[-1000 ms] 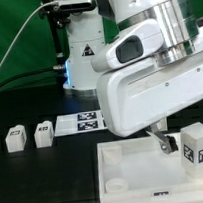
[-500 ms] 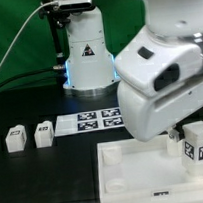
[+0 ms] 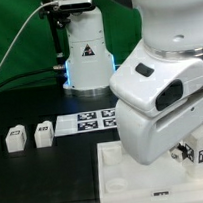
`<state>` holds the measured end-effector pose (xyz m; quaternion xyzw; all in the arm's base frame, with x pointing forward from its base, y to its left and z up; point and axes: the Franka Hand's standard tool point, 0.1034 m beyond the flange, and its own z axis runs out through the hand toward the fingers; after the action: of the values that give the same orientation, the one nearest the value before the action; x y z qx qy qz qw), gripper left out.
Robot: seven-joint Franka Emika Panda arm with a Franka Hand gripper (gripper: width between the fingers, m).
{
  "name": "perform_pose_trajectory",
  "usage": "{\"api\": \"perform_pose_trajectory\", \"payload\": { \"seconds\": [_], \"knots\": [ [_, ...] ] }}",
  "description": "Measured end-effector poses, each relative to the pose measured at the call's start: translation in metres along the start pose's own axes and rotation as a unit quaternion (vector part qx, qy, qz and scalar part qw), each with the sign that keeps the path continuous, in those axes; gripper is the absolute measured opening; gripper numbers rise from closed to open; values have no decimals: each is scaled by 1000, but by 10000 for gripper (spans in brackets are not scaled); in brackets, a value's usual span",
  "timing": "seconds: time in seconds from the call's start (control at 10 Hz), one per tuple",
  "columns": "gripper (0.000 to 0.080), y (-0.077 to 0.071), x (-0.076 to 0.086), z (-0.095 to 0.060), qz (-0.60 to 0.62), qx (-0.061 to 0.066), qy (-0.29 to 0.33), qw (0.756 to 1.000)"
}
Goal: Assemble one leg
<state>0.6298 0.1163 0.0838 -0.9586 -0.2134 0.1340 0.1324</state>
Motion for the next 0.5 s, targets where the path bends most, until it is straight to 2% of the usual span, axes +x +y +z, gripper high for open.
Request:
{"api": "perform_pose_trajectory", "payload": {
  "seconds": [0.1, 0.2, 0.3, 0.4, 0.5],
  "knots": [
    [649, 4, 1, 1, -6, -6, 17, 1000],
    [649, 4, 0, 2, -6, -7, 18, 1000],
    [515, 3, 1, 2, -7, -7, 17, 1000],
    [515, 3, 1, 3, 5, -6, 17, 1000],
    [377, 2, 1, 3, 13, -6, 17, 1000]
  ]
}}
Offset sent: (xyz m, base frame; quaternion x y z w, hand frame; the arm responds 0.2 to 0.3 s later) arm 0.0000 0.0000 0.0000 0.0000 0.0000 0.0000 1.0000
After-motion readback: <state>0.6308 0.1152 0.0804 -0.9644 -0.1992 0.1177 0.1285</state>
